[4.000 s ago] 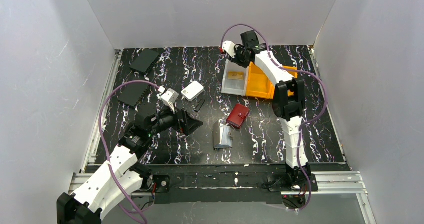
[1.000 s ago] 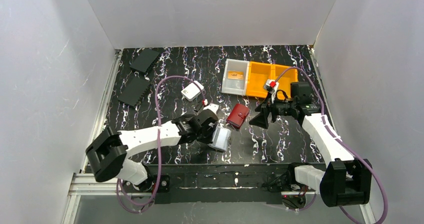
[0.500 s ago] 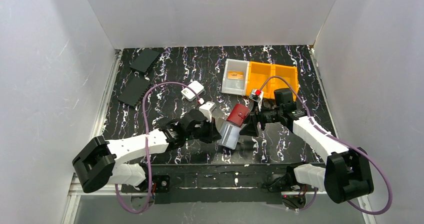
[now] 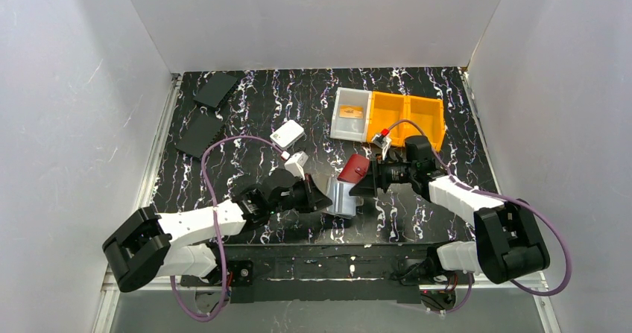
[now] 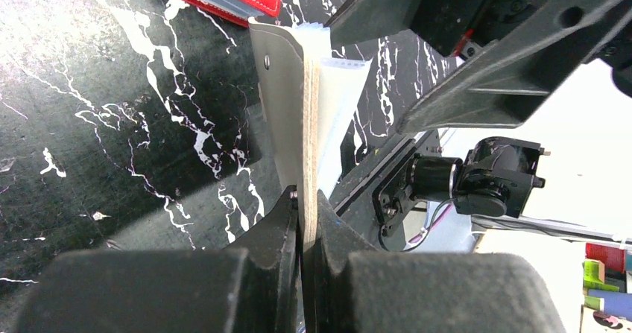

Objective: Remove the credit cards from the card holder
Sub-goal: Remove the credit card from the card holder.

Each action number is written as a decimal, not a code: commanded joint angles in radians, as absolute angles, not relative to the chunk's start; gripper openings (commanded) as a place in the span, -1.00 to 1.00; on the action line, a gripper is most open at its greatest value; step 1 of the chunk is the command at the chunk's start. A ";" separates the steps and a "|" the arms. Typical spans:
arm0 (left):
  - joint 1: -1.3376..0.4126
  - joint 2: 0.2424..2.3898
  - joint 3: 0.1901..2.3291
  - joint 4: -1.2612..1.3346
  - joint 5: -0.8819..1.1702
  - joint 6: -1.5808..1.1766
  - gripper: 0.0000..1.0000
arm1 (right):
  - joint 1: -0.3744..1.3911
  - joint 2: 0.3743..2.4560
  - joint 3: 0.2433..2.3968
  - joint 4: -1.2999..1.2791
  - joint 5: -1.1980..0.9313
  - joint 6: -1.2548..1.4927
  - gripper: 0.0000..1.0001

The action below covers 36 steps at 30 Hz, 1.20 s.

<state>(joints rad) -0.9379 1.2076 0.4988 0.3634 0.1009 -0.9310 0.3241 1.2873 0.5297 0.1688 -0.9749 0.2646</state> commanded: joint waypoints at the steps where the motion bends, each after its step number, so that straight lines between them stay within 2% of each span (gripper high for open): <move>1: -0.935 1.162 0.497 0.452 0.074 -0.938 -1.00 | 0.329 1.322 0.518 0.293 -1.005 0.392 0.63; 17: -0.935 1.159 0.490 0.482 0.069 -0.924 -1.00 | 0.331 1.330 0.511 0.433 -1.074 0.553 0.49; 25: -0.934 1.167 0.474 0.483 0.054 -0.930 -1.00 | 0.331 1.327 0.553 0.355 -1.078 0.523 0.33; 28: -0.934 1.175 0.466 0.482 0.053 -0.936 -1.00 | 0.331 1.331 0.556 0.318 -1.066 0.486 0.22; 36: -0.931 1.219 0.453 0.491 0.059 -0.929 -1.00 | 0.358 1.360 0.556 0.272 -1.016 0.412 0.10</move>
